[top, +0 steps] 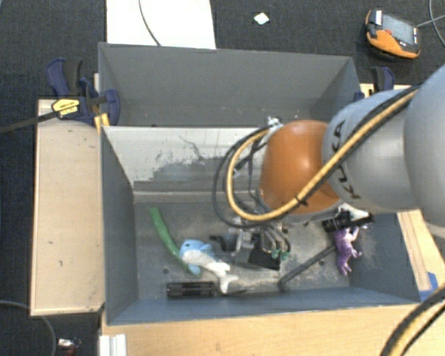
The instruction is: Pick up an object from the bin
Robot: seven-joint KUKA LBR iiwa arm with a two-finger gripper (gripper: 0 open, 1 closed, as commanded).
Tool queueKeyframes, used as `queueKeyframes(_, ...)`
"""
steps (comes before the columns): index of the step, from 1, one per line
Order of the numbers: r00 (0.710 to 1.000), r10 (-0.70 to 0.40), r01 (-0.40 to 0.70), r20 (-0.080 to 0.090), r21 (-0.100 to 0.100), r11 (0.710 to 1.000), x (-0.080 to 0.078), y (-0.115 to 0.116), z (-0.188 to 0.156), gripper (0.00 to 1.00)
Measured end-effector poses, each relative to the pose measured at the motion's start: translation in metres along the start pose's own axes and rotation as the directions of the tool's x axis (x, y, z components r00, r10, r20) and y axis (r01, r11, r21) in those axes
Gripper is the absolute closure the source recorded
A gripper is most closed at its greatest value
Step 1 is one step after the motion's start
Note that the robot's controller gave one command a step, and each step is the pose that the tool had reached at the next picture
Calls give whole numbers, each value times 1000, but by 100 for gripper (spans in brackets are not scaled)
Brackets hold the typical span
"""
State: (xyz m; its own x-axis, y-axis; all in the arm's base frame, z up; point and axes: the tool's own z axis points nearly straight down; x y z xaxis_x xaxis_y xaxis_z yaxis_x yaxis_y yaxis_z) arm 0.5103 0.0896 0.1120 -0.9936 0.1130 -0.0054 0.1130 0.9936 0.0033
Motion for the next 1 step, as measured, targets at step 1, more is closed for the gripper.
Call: queueKeyframes(1,1000,0,0,5,-1,1000,-2,1,-40,100)
